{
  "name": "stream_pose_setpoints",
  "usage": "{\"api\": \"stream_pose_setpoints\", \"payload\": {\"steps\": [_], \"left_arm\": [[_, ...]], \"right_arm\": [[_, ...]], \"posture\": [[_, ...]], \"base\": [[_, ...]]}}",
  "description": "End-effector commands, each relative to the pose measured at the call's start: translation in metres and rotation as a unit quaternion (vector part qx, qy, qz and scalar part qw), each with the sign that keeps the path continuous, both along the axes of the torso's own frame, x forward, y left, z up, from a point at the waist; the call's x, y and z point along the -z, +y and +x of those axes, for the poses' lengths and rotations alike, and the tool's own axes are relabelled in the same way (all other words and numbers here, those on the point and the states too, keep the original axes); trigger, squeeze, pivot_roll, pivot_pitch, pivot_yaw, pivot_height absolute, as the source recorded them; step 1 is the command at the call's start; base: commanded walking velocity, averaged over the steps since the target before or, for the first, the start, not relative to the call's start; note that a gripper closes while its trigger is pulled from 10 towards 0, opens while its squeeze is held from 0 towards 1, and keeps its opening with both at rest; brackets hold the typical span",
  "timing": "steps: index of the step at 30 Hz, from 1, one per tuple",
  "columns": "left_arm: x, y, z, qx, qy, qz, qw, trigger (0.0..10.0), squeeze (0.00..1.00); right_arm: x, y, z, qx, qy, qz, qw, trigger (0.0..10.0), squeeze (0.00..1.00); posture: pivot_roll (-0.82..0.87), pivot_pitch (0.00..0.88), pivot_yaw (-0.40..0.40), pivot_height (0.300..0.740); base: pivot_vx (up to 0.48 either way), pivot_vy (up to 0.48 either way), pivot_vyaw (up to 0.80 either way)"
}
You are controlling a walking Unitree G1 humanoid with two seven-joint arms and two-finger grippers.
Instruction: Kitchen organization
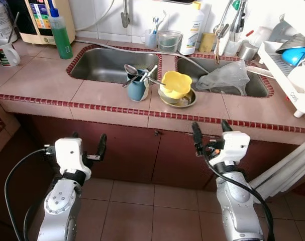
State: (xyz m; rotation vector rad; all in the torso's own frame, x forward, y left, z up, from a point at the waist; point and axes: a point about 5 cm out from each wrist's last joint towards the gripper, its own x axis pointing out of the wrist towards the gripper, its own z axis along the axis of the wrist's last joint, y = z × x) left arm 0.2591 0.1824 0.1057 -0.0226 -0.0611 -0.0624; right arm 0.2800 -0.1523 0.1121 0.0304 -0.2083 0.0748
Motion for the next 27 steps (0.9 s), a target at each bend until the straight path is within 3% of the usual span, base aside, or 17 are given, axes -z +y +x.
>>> {"api": "stream_pose_setpoints", "payload": {"steps": [1,14,27], "left_arm": [[0.000,-0.004,-0.002,0.011,-0.003,-0.002,1.000,10.0,0.00],[-0.001,-0.007,-0.001,0.033,-0.004,0.005,0.999,10.0,0.00],[-0.005,-0.009,0.003,0.045,-0.010,0.003,0.999,10.0,0.00]], "right_arm": [[-0.005,-0.001,-0.001,0.004,-0.010,-0.006,1.000,10.0,0.00],[-0.008,0.009,0.002,-0.040,-0.023,-0.045,0.998,10.0,0.00],[-0.007,0.012,0.003,-0.055,-0.022,-0.053,0.997,10.0,0.00]], "posture": [[0.00,0.025,-0.030,0.740],[0.00,0.018,-0.038,0.740],[0.01,0.003,-0.040,0.740]], "base": [[0.000,0.000,0.00],[0.000,0.000,0.00],[0.000,0.000,0.00]]}}
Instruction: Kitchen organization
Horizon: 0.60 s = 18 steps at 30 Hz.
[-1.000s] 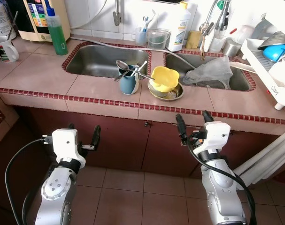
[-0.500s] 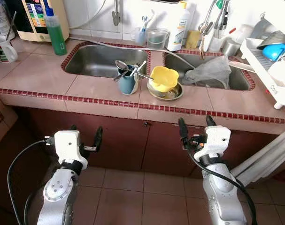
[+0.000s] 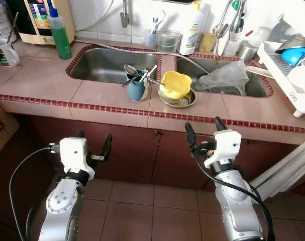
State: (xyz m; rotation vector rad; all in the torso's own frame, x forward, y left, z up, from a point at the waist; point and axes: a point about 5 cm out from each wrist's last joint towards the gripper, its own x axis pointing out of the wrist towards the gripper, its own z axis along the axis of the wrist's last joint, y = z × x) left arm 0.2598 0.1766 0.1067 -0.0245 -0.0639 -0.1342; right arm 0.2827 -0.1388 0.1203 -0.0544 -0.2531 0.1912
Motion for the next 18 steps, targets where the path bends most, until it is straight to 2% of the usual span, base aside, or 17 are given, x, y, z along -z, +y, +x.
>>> {"api": "stream_pose_setpoints", "payload": {"steps": [1,10,18], "left_arm": [[-0.0045,-0.0033,0.0018,0.009,-0.008,0.002,1.000,10.0,0.00],[-0.0044,-0.0034,0.0020,0.011,-0.008,0.002,1.000,10.0,0.00],[-0.0044,-0.0038,0.0017,0.013,-0.006,0.002,1.000,10.0,0.00]], "right_arm": [[0.0016,-0.0016,0.0000,-0.002,0.002,-0.006,1.000,10.0,0.00],[0.0021,-0.0018,-0.0001,-0.005,0.002,-0.008,1.000,10.0,0.00],[0.0031,-0.0017,-0.0009,-0.007,0.004,-0.011,1.000,10.0,0.00]], "posture": [[0.01,0.003,-0.040,0.740],[0.01,0.000,-0.042,0.740],[0.01,0.002,-0.042,0.740]], "base": [[0.000,0.000,0.00],[0.000,0.000,0.00],[0.275,0.000,0.00]]}}
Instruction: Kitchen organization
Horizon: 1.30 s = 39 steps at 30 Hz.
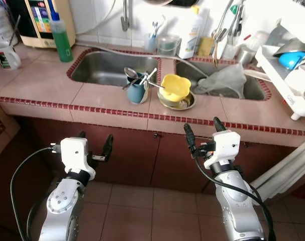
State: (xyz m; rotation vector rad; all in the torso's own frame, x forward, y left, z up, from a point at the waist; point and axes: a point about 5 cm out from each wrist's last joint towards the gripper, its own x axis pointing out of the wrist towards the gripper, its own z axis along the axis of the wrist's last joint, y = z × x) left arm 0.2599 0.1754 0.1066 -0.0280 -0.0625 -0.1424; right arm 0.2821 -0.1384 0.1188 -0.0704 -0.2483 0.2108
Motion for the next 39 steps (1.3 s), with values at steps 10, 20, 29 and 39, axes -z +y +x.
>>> {"api": "stream_pose_setpoints", "payload": {"steps": [10,20,29,39], "left_arm": [[-0.0045,-0.0026,0.0009,0.008,-0.007,0.004,1.000,10.0,0.00],[-0.0049,-0.0027,0.0019,0.007,-0.007,0.003,1.000,10.0,0.00],[-0.0055,-0.0026,0.0033,0.008,-0.007,0.002,1.000,10.0,0.00],[-0.0046,-0.0045,0.0028,0.009,-0.006,-0.001,1.000,10.0,0.00]], "right_arm": [[0.0009,-0.0006,0.0000,0.000,0.000,-0.001,1.000,10.0,0.00],[0.0013,0.0003,0.0011,-0.002,0.000,0.000,1.000,10.0,0.00],[0.0005,0.0008,0.0019,-0.002,-0.002,0.000,1.000,10.0,0.00],[0.0012,0.0001,0.0010,-0.002,-0.001,-0.001,1.000,10.0,0.00]], "posture": [[0.01,0.003,-0.040,0.740],[0.02,0.000,-0.040,0.740],[0.02,0.000,-0.041,0.740],[0.01,0.002,-0.044,0.740]], "base": [[0.303,0.000,0.00],[0.306,0.000,0.00],[0.329,0.000,0.00],[0.346,0.000,0.00]]}}
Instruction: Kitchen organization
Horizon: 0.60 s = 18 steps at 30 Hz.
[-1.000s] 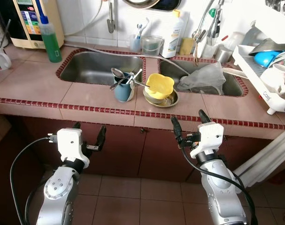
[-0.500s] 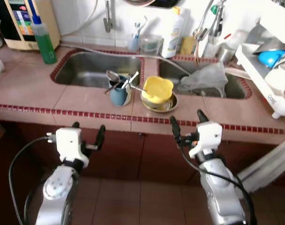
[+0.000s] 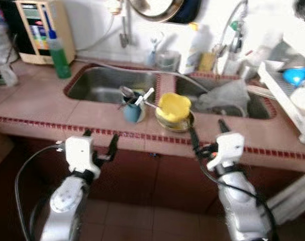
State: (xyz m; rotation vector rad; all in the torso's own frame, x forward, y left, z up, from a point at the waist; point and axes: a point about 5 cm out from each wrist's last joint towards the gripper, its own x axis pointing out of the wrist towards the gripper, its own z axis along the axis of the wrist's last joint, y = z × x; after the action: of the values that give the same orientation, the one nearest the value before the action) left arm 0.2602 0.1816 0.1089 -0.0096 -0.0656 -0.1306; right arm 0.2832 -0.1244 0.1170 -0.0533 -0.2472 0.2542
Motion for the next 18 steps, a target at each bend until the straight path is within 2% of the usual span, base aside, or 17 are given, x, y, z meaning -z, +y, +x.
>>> {"api": "stream_pose_setpoints", "payload": {"steps": [1,11,14,18], "left_arm": [[-0.0022,-0.0107,0.0024,0.015,-0.003,-0.010,1.000,10.0,0.00],[-0.0022,-0.0118,0.0015,0.016,-0.003,-0.011,1.000,10.0,0.00],[-0.0013,-0.0128,0.0010,0.018,-0.002,-0.022,1.000,10.0,0.00],[-0.0016,-0.0111,0.0009,0.007,-0.006,-0.015,1.000,10.0,0.00]], "right_arm": [[-0.0005,-0.0138,-0.0003,0.020,-0.003,-0.007,1.000,10.0,0.00],[-0.0005,-0.0135,-0.0007,0.019,-0.002,-0.007,1.000,10.0,0.00],[-0.0003,-0.0136,-0.0009,0.018,-0.002,-0.008,1.000,10.0,0.00],[0.0001,-0.0144,-0.0016,0.014,-0.001,-0.012,1.000,10.0,0.00]], "posture": [[0.01,0.004,-0.045,0.740],[0.01,0.008,-0.047,0.740],[0.01,0.011,-0.046,0.740],[0.01,0.016,-0.045,0.740]], "base": [[0.352,0.000,0.00],[0.349,0.000,0.00],[0.000,0.000,0.00],[0.000,0.000,0.00]]}}
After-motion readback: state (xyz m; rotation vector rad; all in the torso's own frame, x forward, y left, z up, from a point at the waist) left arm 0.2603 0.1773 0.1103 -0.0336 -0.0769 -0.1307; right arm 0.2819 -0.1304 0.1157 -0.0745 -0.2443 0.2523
